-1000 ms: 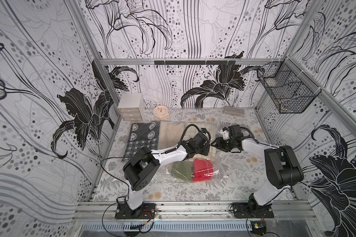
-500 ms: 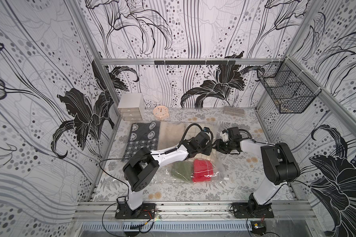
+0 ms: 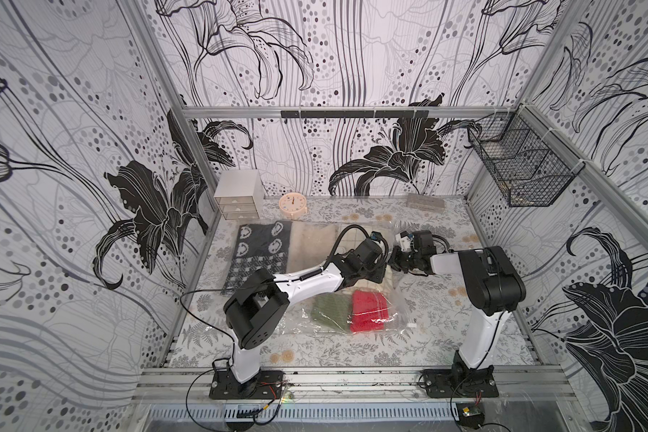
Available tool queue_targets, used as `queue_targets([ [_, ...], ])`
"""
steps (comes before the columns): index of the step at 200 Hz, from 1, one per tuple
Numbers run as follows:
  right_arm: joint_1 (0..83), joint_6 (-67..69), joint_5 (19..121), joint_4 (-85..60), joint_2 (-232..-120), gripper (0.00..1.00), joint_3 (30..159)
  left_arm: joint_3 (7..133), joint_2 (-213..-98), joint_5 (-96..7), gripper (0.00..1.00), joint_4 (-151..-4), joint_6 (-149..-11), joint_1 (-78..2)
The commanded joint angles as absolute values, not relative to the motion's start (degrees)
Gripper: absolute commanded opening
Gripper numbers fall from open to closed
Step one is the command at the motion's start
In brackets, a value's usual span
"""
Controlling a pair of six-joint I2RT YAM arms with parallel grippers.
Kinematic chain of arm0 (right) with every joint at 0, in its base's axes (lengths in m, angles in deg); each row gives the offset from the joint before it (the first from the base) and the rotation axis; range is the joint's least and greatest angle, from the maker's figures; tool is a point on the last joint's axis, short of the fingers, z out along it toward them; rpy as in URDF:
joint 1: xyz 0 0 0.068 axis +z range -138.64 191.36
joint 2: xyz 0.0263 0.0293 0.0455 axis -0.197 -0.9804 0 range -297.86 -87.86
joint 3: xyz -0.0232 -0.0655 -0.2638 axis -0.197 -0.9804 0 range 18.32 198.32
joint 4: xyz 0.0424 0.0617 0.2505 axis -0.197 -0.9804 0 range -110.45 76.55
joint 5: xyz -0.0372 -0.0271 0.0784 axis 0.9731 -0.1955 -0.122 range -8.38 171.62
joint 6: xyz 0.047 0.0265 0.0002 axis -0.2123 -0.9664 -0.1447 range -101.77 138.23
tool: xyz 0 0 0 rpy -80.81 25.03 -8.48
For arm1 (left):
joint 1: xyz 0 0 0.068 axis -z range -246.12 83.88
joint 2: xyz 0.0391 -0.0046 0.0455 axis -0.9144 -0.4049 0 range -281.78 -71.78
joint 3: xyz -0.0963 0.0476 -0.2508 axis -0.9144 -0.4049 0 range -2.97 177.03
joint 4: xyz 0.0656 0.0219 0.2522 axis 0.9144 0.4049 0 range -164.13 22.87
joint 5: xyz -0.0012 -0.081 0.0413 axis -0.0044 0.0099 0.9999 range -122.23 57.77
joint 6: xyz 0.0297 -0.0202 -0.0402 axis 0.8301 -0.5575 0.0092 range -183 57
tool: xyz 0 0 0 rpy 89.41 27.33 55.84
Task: Take the scarf out of the vacuum bag
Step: Take out the scarf from the vacuum bag.
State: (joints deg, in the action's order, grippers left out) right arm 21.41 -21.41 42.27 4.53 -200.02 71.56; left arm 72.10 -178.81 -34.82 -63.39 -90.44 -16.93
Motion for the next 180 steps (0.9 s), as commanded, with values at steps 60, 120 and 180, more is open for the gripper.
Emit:
queue_targets([
  [60,21.03,-18.05,46.09,-5.4,-195.29,0.0,71.33,73.6,-179.58,-30.85,0.0,-61.51,-89.5,-16.63],
  [120,21.08,-14.39,50.98,-16.09,-189.54,0.0,72.51,73.68,-182.39,-29.68,0.0,-61.36,-90.25,-16.69],
  [180,20.07,-14.03,52.56,-20.93,-185.23,0.0,73.6,72.05,-183.46,-29.95,0.0,-63.05,-91.03,-17.69],
])
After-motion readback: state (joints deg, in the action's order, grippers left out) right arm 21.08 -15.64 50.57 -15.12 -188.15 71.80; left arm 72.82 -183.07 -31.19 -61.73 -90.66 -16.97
